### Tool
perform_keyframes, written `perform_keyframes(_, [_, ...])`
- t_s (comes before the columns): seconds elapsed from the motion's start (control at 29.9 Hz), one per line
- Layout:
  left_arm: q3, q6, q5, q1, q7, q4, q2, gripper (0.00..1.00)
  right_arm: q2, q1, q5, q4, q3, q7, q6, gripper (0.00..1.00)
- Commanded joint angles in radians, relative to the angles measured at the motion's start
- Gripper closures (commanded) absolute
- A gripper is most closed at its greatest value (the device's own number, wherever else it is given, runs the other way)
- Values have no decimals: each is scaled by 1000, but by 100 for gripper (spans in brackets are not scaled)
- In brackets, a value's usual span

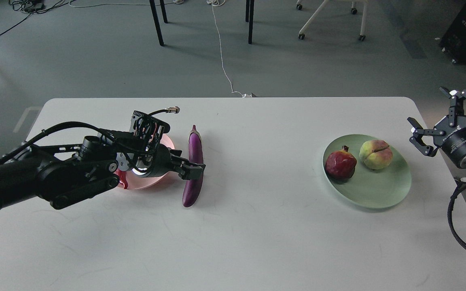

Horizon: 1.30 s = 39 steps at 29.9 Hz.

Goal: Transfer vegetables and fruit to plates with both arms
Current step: 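Move the left gripper to the purple eggplant and grasp it, then lift the eggplant and lay it on the pink plate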

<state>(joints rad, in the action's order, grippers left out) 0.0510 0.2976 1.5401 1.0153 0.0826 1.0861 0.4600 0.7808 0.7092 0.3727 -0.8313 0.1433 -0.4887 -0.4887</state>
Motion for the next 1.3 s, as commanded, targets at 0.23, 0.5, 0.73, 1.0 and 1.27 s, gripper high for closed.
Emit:
perform_keyframes(0.23, [-2, 0, 0, -23, 0, 0, -17, 10, 0, 0, 0, 0, -1, 0, 0, 2])
perform_keyframes(0.5, [-14, 6, 0, -43, 2, 0, -18, 29, 0, -2, 0, 1, -1, 0, 0, 2])
perform_keyframes(0.73, [-22, 6, 0, -55, 0, 0, -32, 87, 0, -2, 0, 1, -1, 0, 0, 2])
perform_keyframes(1.0, [-92, 27, -49, -55, -18, 69, -5, 93, 0, -8, 0, 1, -2, 0, 0, 2])
perform_keyframes(1.27, [-209, 47, -259, -55, -104, 178, 135, 93, -3, -8, -11, 1, -4, 0, 0, 2])
